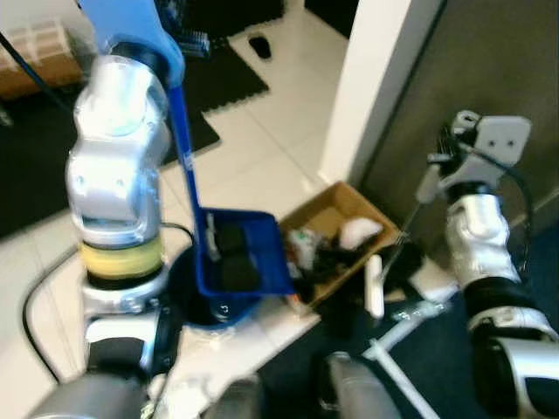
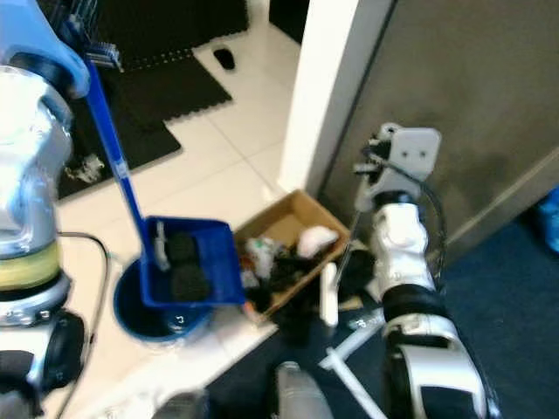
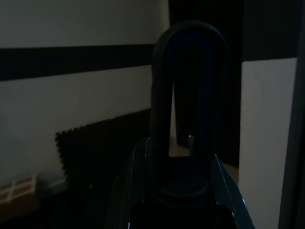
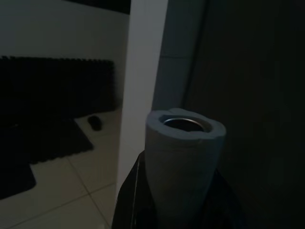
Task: Sweep floor
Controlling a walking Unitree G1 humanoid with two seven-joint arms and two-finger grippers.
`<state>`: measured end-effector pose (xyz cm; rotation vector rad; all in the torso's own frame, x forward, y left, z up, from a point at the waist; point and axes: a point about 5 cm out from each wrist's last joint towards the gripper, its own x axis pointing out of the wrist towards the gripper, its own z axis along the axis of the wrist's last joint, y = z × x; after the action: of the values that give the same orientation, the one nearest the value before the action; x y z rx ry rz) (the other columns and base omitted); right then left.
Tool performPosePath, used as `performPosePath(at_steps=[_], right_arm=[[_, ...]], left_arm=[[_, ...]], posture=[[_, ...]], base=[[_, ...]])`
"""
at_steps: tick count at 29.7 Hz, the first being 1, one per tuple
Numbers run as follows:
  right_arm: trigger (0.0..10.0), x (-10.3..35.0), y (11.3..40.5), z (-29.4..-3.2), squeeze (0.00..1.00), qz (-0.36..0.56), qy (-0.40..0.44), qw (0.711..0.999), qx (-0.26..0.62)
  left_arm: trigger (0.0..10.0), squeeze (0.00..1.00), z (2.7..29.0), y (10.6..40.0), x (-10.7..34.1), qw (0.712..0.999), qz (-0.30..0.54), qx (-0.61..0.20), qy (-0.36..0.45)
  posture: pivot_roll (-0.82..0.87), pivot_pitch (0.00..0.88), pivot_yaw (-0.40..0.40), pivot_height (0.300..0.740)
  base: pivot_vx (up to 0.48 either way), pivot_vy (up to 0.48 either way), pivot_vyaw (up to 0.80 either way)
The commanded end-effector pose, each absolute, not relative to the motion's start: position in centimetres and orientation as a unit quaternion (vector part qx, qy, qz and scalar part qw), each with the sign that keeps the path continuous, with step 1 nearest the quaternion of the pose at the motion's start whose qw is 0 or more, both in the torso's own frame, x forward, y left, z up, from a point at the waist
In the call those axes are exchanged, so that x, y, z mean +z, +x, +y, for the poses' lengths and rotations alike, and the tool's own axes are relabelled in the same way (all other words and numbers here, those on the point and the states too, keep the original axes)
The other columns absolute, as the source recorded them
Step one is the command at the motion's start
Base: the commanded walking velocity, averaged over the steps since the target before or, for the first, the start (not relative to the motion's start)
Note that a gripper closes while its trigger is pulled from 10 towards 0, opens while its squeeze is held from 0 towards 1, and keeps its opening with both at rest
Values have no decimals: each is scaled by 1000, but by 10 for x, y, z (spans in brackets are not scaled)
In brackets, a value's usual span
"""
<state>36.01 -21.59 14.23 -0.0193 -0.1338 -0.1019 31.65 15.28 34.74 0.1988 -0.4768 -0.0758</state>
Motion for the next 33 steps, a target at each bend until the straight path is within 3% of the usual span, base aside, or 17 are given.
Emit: performPosePath(at_steps=[1,12,18,22,28,33], right_arm=[[10000,147,360,-217,0,-83,-12,995,-55],[10000,146,360,-219,0,-82,-9,995,-63],[10000,146,360,-220,0,-84,-9,994,-67],[10000,147,360,-221,0,-86,-11,994,-69],[10000,150,350,-255,0,-89,-57,985,-138],[10000,146,346,-263,0,-84,-59,983,-149]], left_arm=[[10000,0,153,309,361,954,-279,-38,102],[10000,0,149,314,367,941,-302,-63,141],[10000,0,154,335,350,927,-299,-58,219],[10000,0,153,339,346,922,-304,-71,230],[10000,0,136,353,354,908,-334,-117,224],[10000,0,122,356,358,894,-343,-148,247]], posture=[[36,49,-64,740],[35,43,-56,740],[31,44,-55,740],[31,44,-55,740],[-2,52,-33,740],[-17,60,-26,740]], base=[[330,0,0],[51,0,0],[0,0,0],[0,0,0],[0,0,0],[0,0,0]])
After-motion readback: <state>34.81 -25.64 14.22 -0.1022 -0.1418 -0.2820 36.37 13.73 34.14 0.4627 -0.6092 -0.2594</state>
